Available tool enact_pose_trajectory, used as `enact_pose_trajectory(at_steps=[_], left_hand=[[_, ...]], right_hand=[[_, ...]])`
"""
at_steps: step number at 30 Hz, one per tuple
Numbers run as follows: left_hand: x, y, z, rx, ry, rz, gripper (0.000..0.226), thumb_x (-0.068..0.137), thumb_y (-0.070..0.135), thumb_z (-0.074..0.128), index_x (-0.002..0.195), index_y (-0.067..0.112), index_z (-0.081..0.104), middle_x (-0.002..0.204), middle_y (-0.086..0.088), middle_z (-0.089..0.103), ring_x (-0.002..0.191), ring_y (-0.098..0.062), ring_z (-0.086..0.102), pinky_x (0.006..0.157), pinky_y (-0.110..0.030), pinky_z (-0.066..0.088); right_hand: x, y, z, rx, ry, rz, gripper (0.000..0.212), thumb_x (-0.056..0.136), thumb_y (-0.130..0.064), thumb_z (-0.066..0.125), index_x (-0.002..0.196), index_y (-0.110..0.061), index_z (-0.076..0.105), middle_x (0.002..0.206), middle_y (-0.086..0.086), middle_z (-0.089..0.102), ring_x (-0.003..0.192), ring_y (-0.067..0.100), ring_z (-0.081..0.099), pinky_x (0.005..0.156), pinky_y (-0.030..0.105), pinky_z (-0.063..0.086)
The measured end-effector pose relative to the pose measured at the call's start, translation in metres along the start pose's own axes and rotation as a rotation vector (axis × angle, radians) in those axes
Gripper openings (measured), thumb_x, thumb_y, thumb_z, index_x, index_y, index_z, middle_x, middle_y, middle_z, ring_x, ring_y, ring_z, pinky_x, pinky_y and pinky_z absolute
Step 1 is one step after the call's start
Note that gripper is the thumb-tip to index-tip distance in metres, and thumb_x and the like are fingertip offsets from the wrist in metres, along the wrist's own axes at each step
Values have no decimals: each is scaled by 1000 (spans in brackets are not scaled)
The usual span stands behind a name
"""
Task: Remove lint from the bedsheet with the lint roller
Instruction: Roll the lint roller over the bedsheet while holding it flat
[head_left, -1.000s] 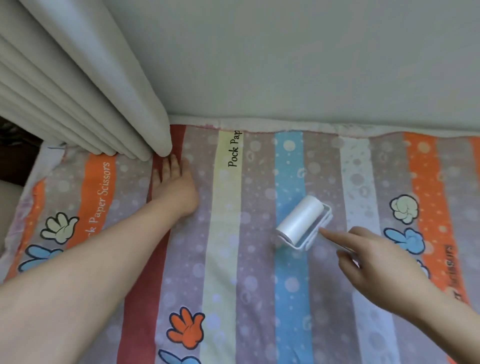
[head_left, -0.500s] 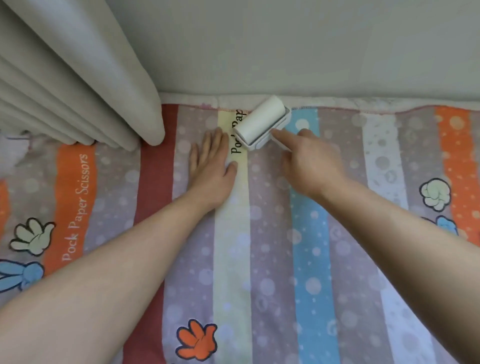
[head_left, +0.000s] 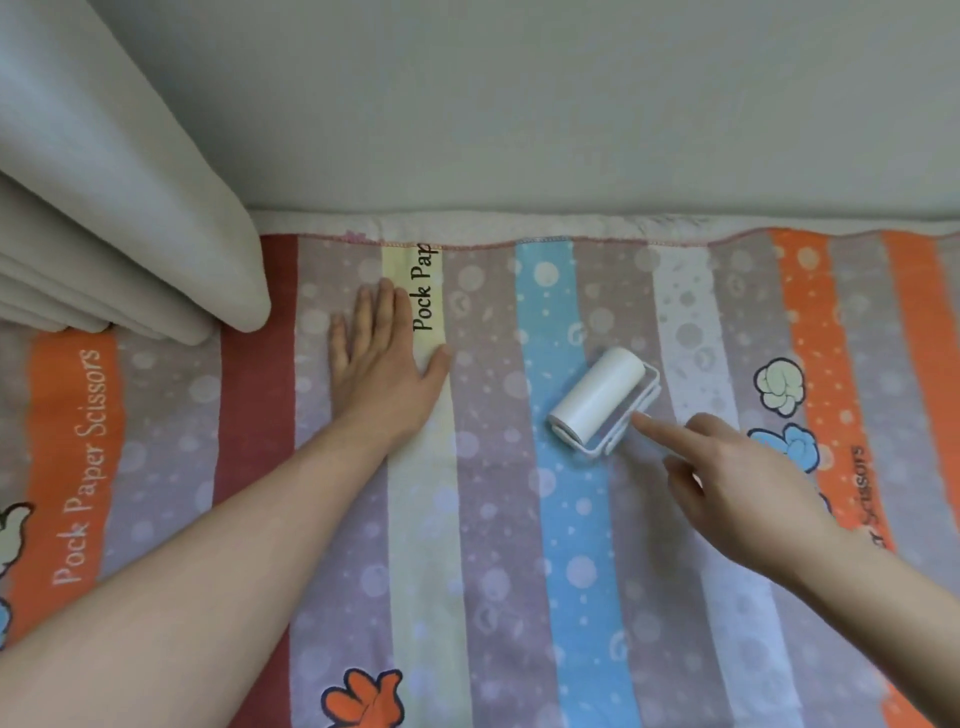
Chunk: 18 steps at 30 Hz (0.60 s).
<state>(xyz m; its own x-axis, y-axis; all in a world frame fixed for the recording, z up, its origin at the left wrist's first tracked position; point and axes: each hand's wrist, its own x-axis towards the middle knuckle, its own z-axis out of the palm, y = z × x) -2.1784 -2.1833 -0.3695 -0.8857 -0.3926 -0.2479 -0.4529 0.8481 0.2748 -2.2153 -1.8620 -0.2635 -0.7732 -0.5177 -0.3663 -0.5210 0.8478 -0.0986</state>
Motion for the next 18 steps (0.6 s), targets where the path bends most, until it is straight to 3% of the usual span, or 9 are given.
enact_pose_trajectory(at_steps=[4, 6, 9, 12, 15, 18], left_hand=[[1, 9, -5, 51, -28, -52, 89, 98, 66, 32, 162, 16, -4, 169, 1, -14, 154, -16, -20, 123, -47, -14], [0, 21, -13, 52, -5, -86, 84, 100, 55, 41, 162, 13, 4, 170, -4, -9, 155, -21, -15, 123, -51, -11], [-8, 55, -13, -6, 127, 15, 68, 97, 28, 50, 158, 12, 23, 170, -9, 5, 157, -23, -2, 123, -49, -7], [-13, 81, 4, -150, 168, 78, 59, 97, 20, 47, 154, 10, 34, 168, -11, 15, 156, -23, 7, 125, -42, -2], [-13, 81, 20, -220, 111, 84, 64, 99, 26, 42, 159, 9, 25, 169, -11, 7, 156, -26, 1, 125, -41, -2], [-11, 75, 26, -185, 29, 83, 75, 94, 40, 31, 162, 14, 12, 170, -7, -6, 156, -22, -10, 123, -40, -10]], right_hand=[[-23, 37, -29, 41, -55, -15, 50, 88, -30, 44, 133, -53, 47, 84, -18, 46, 71, 11, 47, 51, 32, 40], [-22, 49, -43, 135, -5, -2, 49, 86, -32, 44, 130, -52, 50, 80, -18, 47, 69, 12, 51, 52, 38, 45], [12, 46, -44, 201, 152, -37, 49, 90, -28, 47, 135, -47, 49, 81, -12, 48, 70, 16, 50, 53, 35, 39], [70, 22, -33, 232, 224, -53, 53, 93, -22, 46, 141, -42, 43, 97, 3, 51, 91, 31, 54, 66, 35, 38], [110, -3, -23, 255, 204, -72, 56, 93, -20, 43, 144, -42, 37, 119, 11, 50, 104, 36, 54, 76, 36, 42], [118, -9, -16, 219, 172, -73, 57, 93, -18, 44, 145, -40, 34, 119, 10, 48, 98, 35, 55, 71, 34, 40]])
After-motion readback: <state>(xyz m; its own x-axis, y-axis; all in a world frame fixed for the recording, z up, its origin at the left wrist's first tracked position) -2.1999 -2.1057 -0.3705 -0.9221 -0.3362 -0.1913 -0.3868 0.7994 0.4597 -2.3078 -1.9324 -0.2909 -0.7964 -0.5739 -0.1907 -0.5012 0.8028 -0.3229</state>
